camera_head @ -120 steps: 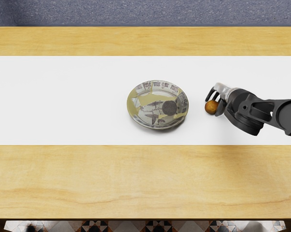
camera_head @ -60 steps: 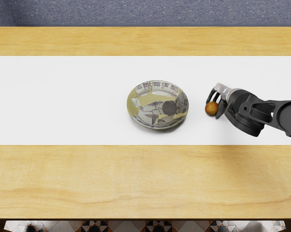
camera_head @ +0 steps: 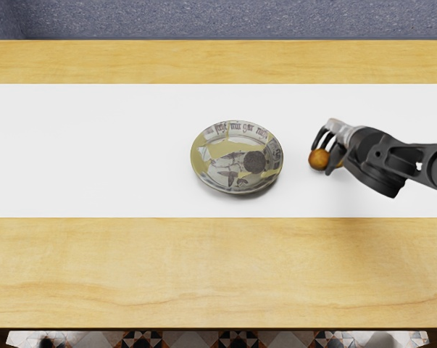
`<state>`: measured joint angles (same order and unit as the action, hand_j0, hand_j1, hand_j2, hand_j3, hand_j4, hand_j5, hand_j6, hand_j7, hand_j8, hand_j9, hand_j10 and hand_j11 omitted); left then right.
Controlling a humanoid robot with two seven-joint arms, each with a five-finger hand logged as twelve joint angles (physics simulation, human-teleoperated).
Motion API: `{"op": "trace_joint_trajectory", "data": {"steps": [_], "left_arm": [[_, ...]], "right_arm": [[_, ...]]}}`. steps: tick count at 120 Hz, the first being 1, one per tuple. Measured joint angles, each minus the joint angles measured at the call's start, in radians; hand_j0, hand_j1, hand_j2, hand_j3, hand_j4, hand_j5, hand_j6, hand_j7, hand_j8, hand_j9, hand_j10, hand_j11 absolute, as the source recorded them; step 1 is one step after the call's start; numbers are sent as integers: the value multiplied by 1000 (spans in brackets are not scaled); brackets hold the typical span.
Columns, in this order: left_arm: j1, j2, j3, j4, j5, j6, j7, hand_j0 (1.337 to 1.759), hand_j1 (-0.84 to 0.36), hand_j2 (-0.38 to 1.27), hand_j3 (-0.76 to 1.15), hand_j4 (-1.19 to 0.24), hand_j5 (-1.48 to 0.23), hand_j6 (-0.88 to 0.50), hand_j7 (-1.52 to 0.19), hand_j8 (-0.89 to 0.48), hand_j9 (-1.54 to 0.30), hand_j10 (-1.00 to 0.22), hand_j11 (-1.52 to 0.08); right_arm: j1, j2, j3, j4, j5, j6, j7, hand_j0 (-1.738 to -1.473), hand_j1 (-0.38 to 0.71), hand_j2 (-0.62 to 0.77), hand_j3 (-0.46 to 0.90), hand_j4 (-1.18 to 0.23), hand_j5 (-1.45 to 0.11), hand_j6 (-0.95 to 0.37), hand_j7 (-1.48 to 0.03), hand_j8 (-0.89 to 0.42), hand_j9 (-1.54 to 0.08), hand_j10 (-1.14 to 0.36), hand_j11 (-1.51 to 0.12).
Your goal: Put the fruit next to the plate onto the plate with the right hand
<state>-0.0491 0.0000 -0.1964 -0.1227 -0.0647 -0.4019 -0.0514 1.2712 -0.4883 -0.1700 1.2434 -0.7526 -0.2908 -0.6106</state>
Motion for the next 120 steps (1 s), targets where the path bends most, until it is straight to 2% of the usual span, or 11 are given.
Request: {"op": "trace_joint_trajectory", "data": {"steps": [22,56,120], "left_arm": [[0,0,2,0,0,0,0,1658,334,3,0,-13,-17,-13,-17,-13,-17,-13,-17],[2,0,3,1,2,0,0,1658,334,3,0,-13,-17,-13,-17,-13,-17,-13,-17],[5,0,3,6,5,0,0,1658,334,2,0,-13,-17,-13,-17,-13,-17,-13,-17]], "right_arm": [[16,-33,46,51,8,31,0,-1658,313,354,0,-649,-904,-535,-888,-544,-895,-588,-894],[60,-32,105,68,35,84,0,-1658,327,378,0,-643,-904,-531,-889,-542,-895,-597,-894],[179,98,108,47,138,88,0,-1658,331,314,0,-591,-940,-487,-908,-514,-924,-634,-925]]}}
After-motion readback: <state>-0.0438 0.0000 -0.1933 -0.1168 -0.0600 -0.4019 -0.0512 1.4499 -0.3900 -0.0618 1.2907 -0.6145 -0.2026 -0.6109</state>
